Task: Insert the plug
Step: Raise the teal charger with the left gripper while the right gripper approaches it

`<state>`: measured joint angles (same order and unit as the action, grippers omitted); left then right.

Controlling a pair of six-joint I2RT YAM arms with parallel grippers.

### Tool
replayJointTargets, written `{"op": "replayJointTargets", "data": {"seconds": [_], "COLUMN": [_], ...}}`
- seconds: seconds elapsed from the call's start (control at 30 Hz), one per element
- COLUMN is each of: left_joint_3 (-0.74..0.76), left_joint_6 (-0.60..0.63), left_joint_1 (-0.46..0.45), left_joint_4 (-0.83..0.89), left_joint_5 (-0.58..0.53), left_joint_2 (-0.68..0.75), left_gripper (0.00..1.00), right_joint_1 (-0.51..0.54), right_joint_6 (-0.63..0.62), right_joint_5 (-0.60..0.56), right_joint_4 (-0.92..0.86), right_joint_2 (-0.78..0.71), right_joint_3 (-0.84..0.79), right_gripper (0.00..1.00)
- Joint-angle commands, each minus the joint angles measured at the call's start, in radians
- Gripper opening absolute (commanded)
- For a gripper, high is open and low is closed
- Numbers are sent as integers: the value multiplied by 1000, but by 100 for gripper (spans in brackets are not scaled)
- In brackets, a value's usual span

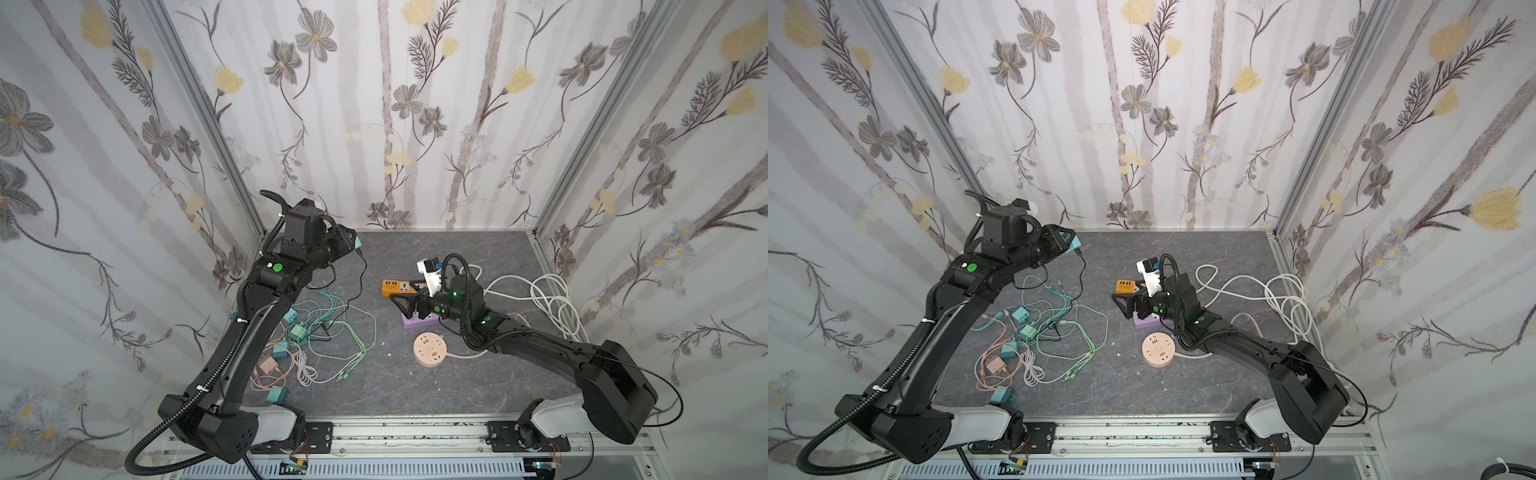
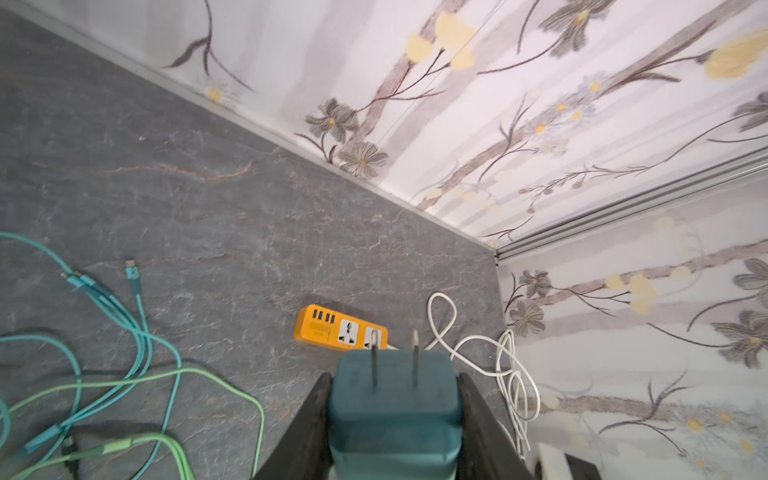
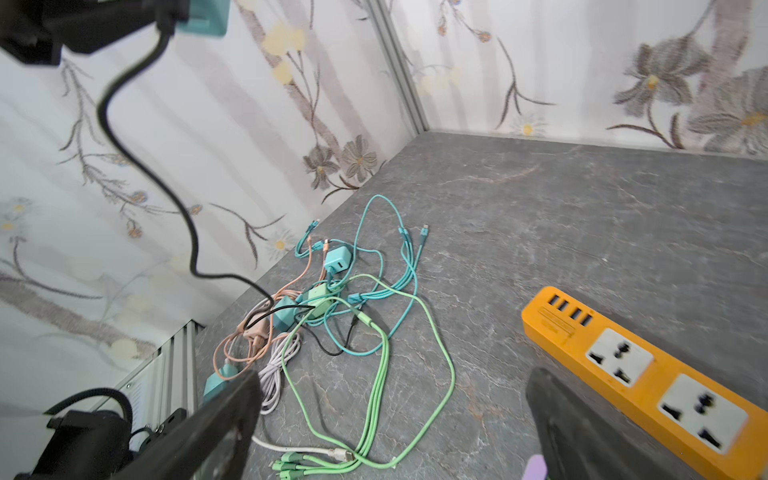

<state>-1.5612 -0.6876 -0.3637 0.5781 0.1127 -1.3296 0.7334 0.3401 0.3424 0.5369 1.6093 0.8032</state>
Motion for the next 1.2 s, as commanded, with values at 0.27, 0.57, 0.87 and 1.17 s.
{"op": "replayJointTargets", "data": {"seconds": [0.27, 0.57, 0.87, 1.17], "left_joint_3": [-48, -53, -29, -17], "left_joint_6": [17, 41, 44, 55], "left_joint_1": [0, 1, 18, 40], "left_joint_4": [-57, -46, -47, -50], "left_joint_5": [6, -28, -64, -87], "left_joint_2": [-29, -21, 7, 52], "left_gripper": [0, 0, 0, 0], "right_joint_1": [117, 174, 234, 248], "right_joint_6": [-120, -36, -6, -23], "right_joint_5": [160, 192, 110, 84], "right_joint_4": [371, 420, 492, 492], "right_joint_2": [306, 579, 719, 776], "right_joint_3": [142, 399, 508, 581], "right_gripper": [99, 99, 95, 55]}}
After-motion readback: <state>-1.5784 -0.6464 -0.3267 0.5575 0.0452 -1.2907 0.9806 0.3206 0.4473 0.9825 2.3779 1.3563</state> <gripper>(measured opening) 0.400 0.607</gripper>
